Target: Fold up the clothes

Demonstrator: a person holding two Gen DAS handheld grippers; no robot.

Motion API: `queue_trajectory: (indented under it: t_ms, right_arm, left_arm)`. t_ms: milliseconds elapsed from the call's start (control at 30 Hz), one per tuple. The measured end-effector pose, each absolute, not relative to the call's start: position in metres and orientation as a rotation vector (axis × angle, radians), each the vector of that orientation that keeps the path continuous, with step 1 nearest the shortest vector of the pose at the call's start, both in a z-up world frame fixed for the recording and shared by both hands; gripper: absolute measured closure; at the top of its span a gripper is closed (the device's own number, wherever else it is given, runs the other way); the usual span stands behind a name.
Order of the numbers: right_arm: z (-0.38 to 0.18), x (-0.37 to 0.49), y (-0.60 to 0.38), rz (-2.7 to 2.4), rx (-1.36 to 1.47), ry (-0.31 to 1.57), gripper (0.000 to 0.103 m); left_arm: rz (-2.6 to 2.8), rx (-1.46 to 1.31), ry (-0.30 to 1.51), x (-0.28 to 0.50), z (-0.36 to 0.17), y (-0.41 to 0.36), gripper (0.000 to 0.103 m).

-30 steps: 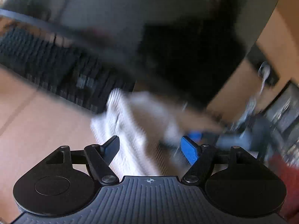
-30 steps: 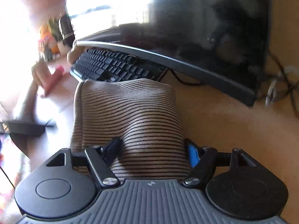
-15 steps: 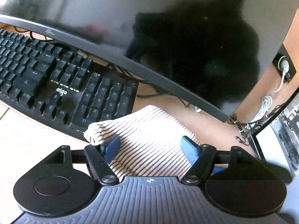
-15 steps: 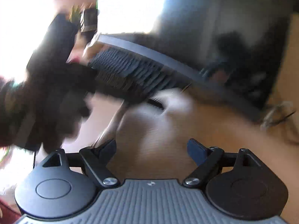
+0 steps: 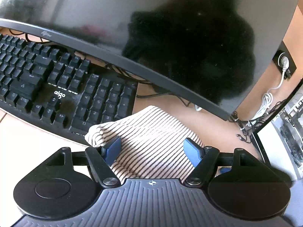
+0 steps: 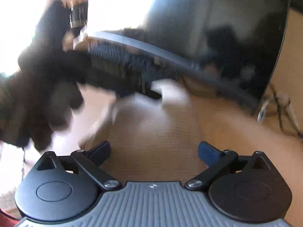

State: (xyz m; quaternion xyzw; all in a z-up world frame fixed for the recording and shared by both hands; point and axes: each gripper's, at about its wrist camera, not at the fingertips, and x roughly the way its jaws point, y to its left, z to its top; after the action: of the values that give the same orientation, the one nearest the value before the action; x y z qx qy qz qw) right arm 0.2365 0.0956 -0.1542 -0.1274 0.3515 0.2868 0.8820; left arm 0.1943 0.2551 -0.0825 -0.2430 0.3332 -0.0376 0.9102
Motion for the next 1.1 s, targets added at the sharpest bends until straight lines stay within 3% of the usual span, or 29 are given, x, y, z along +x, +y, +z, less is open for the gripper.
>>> queue_trajectory:
  t_ms: [367, 533, 833, 1100]
  right_arm:
    - [-0.156, 0.245, 0.097, 0.566, -0.244, 0.753, 0.000]
    - [-0.142, 0.231, 0.066, 0.544, -0.195, 0.717, 0.000]
    - [-0.152, 0.218, 0.001, 0.534, -0.066, 0.738, 0.000]
    - [-0.163, 0.205, -0.033, 0.590, -0.095, 0.728, 0.000]
  left_arm:
    - [-0.065, -0.575, 0.618, 0.171, -0.070, 0.263, 0.020]
    - [0.042, -0.641, 0.557, 0.128, -0.060, 0.260, 0.012]
    - [0.393, -0.476, 0.605, 0.043, -0.067, 0.154, 0.000]
    - [0.580, -0.525, 0.668, 0.027, -0.084, 0.074, 0.000]
